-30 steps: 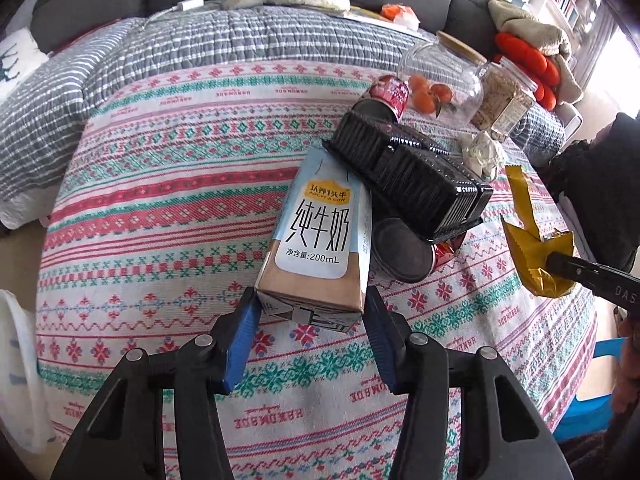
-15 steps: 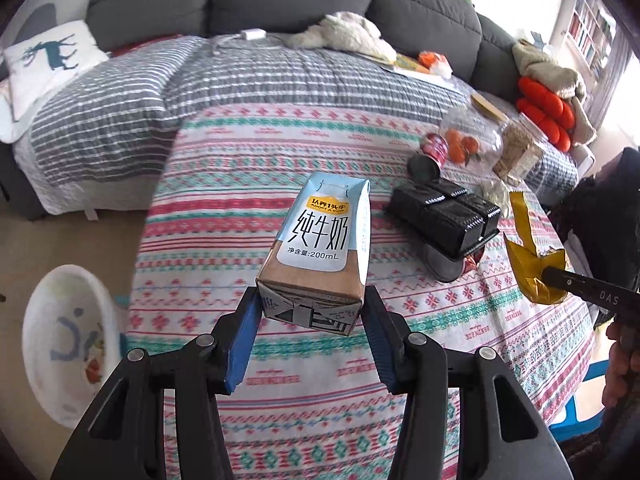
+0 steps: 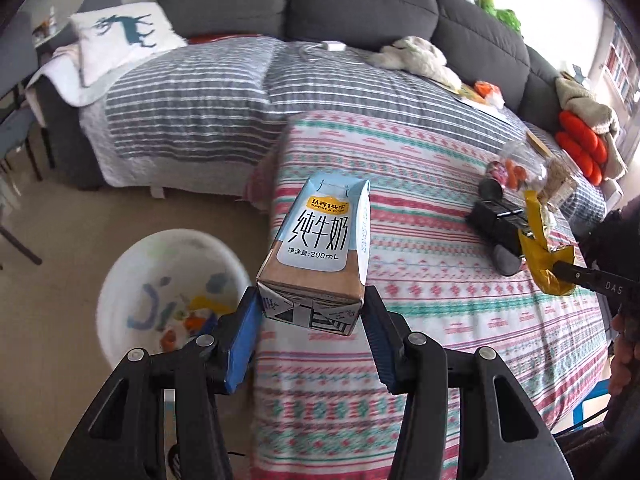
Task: Collect trash
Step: 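Carry the milk carton over the bin and open the left tool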
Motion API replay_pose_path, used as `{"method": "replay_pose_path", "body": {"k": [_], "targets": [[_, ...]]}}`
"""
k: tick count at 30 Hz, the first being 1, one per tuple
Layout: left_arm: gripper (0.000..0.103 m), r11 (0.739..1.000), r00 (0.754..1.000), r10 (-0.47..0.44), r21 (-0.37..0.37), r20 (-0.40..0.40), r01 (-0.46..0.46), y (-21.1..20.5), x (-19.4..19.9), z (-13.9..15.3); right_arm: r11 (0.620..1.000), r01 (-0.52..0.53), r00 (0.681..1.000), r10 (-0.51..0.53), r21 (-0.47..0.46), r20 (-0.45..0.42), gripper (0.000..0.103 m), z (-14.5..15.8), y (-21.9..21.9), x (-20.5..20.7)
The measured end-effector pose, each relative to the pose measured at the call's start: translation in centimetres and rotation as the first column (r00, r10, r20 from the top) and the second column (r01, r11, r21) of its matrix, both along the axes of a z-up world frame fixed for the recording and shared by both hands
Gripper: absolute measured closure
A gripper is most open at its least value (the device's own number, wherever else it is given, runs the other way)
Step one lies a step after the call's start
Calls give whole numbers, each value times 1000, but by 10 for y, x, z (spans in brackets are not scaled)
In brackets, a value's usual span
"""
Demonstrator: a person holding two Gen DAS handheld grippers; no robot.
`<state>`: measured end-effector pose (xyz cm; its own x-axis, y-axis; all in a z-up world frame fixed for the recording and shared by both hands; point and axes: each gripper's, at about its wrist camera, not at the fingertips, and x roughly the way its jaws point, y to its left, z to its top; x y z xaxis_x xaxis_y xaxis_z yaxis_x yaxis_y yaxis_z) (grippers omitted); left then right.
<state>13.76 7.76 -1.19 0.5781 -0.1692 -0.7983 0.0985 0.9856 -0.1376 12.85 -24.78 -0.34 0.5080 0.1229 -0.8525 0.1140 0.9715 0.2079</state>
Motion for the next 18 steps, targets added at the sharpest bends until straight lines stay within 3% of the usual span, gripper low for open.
{"method": "replay_pose_path", "body": {"k": [9, 18], "targets": [[49, 988, 988, 152, 4, -40, -152, 88, -13, -10, 994, -106, 994, 106, 7, 2, 86, -7, 70, 20], [48, 975, 974, 220, 14, -59, -220, 135, -12, -22, 981, -196, 981, 196, -2, -9, 86, -20, 134, 31]]}}
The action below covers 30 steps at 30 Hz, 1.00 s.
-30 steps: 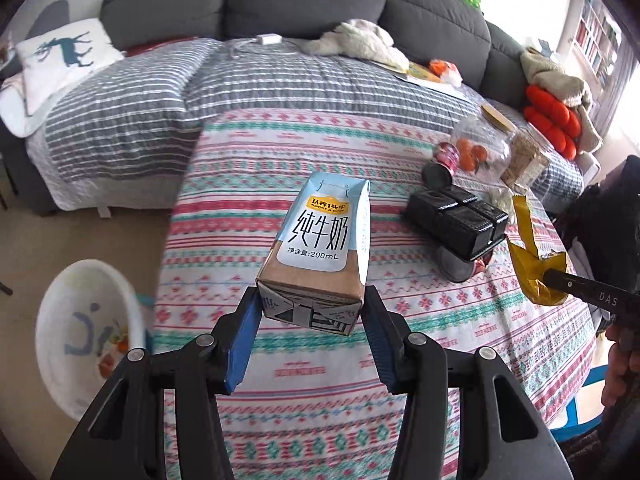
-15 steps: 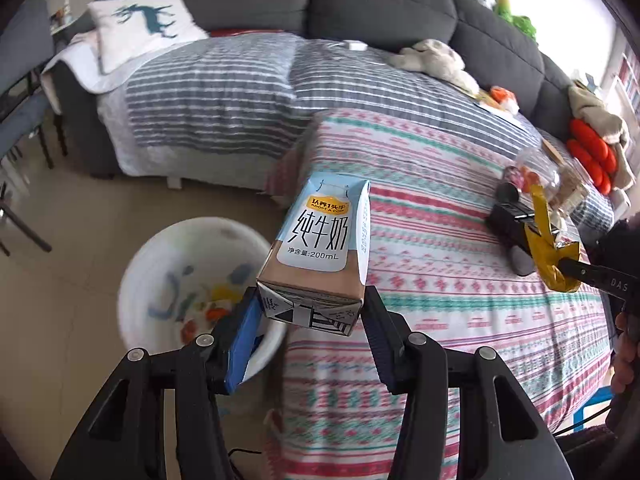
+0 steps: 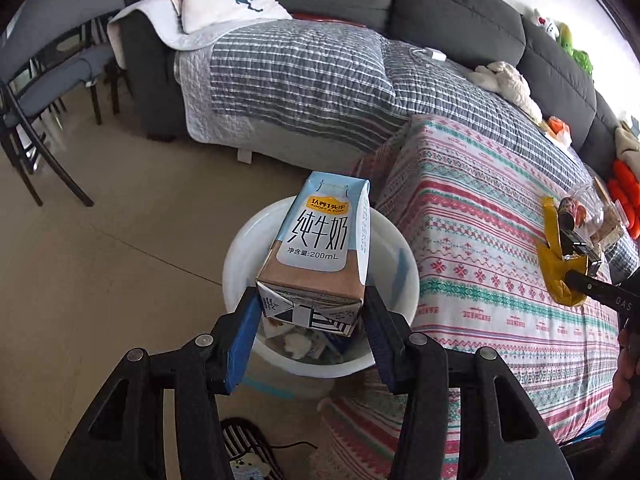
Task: Collect trash
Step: 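Carry the milk carton over the bin and open the left tool, then move the yellow wrapper over the bin and open the right tool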
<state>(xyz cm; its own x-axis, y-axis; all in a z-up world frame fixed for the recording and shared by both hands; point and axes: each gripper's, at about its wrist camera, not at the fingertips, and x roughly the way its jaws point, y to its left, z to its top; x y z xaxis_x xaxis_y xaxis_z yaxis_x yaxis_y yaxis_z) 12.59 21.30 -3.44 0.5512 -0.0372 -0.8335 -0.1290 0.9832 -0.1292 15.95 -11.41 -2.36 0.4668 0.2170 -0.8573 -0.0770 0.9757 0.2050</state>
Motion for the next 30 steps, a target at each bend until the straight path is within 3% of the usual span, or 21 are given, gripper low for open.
{"method": "replay_pose_path", "body": {"k": [3, 7, 13, 21, 30], "targets": [[47, 999, 1000, 11, 34, -25, -11, 4, 6, -6, 1000, -22, 1000, 22, -2, -4, 86, -4, 16, 3], [25, 995, 998, 54, 84, -23, -52, 10, 8, -6, 999, -45, 999, 45, -4, -10, 85, -9, 36, 7], [17, 989, 995, 81, 131, -61, -73, 23, 2, -12, 997, -83, 997, 83, -7, -7, 85, -13, 65, 12], [16, 988, 988, 111, 124, -111, -97, 50, -11, -22, 989, -147, 989, 146, -10, -14, 84, -27, 117, 18], [16, 989, 987, 127, 93, -100, -117, 63, -20, -20, 984, -181, 983, 181, -4, -11, 80, -42, 157, 24]]}}
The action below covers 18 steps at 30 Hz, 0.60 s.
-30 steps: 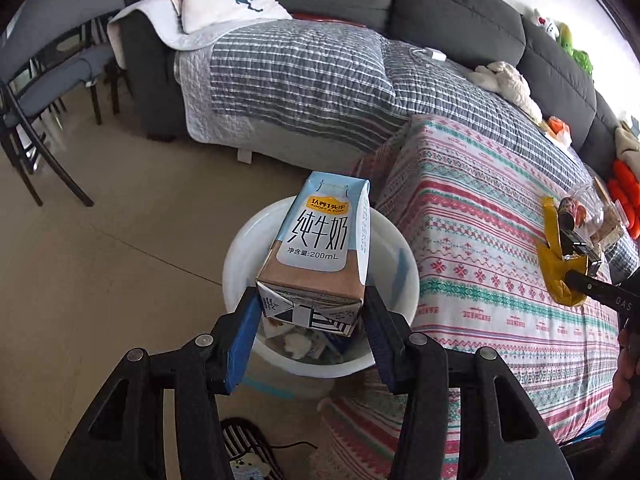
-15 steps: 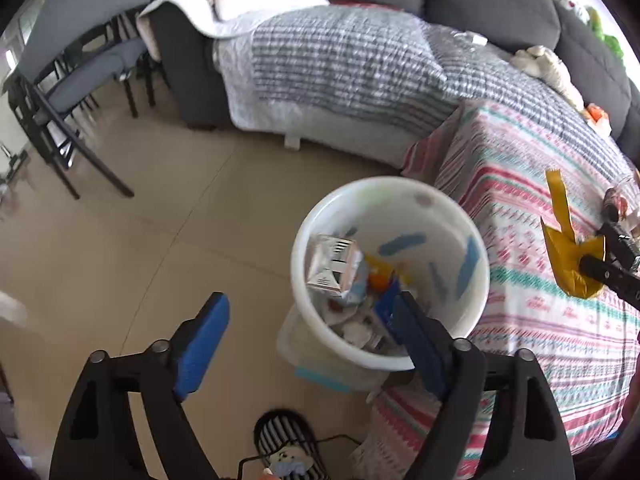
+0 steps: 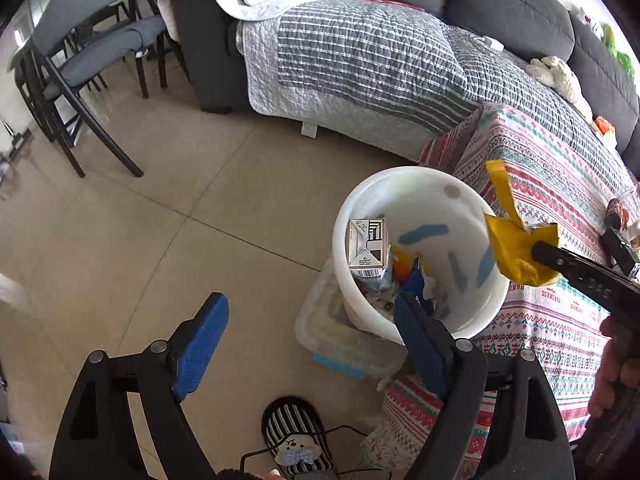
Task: Collect trash
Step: 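Move the yellow wrapper over the bin and open the right tool, then grasp the black plastic tray with the right tool while the left tool approaches the red can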
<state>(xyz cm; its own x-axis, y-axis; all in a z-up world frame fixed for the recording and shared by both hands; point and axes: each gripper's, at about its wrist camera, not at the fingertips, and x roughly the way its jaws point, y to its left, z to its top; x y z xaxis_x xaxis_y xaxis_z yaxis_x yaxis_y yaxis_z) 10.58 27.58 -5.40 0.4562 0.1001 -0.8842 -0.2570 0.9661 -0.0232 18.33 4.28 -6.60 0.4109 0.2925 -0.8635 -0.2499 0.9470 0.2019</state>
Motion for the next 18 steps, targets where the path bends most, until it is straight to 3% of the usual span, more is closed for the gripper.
{"method": "replay_pose_path", "body": {"k": [5, 6, 7, 9, 18], "targets": [[16, 1000, 1000, -4, 3, -3, 4, 0, 0, 0, 1000, -15, 1000, 14, 13, 15, 76, -4, 11, 1], [16, 1000, 1000, -3, 5, -3, 3, 1, -1, 0, 1000, -17, 1000, 17, 19, 18, 65, -4, 13, 2], [16, 1000, 1000, -1, 7, -2, 1, 1, -2, 0, 1000, -18, 1000, 18, 23, 19, 46, -4, 13, 2], [16, 1000, 1000, 2, 7, 1, -2, 2, -2, 1, 1000, -14, 999, 13, 22, 39, 35, 0, 13, 1], [16, 1000, 1000, -11, 12, 8, 11, -9, -2, 6, 1000, -11, 996, 12, -7, 85, 13, 19, -3, -11]]}}
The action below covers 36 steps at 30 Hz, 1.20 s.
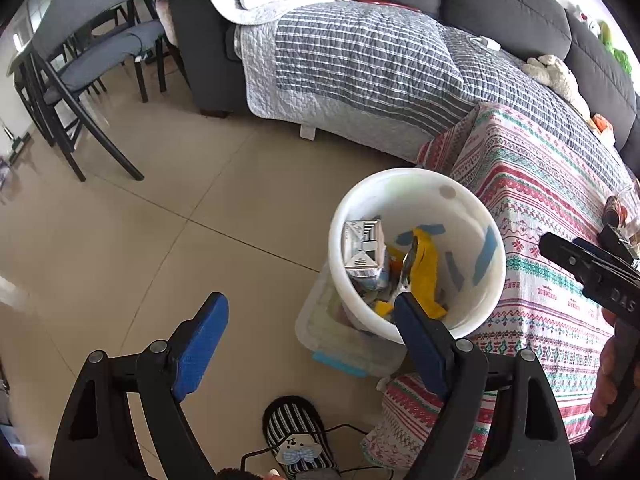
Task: Collect trash
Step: 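Grasp the black plastic tray with the right tool while the left tool approaches the red can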
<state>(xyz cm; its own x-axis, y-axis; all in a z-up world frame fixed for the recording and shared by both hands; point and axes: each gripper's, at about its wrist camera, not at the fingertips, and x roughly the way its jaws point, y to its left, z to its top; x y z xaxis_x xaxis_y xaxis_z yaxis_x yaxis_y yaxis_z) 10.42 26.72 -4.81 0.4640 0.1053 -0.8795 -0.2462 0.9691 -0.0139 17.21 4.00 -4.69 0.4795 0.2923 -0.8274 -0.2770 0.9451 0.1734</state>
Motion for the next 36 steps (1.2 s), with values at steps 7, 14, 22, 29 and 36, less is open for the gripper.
{"method": "replay_pose_path", "body": {"k": [7, 14, 22, 29, 36], "targets": [[10, 999, 999, -36, 5, 15, 36, -23, 6, 8, 995, 87, 996, -85, -55, 34, 1, 15, -48, -7], [8, 996, 996, -91, 1, 18, 91, -62, 16, 15, 961, 250, 968, -248, -121, 36, 1, 19, -128, -3], [7, 986, 986, -169, 10, 19, 168, -116, 34, 21, 920, 344, 939, -331, -190, 98, 1, 30, -225, -5], [7, 975, 975, -221, 6, -6, 221, -162, 53, 13, 899, 424, 905, -422, -110, 43, 1, 26, -306, -2], [7, 969, 969, -246, -13, -4, 246, -199, 68, 11, 865, 502, 865, -502, 16, -2, 1, 25, -359, 9]]}}
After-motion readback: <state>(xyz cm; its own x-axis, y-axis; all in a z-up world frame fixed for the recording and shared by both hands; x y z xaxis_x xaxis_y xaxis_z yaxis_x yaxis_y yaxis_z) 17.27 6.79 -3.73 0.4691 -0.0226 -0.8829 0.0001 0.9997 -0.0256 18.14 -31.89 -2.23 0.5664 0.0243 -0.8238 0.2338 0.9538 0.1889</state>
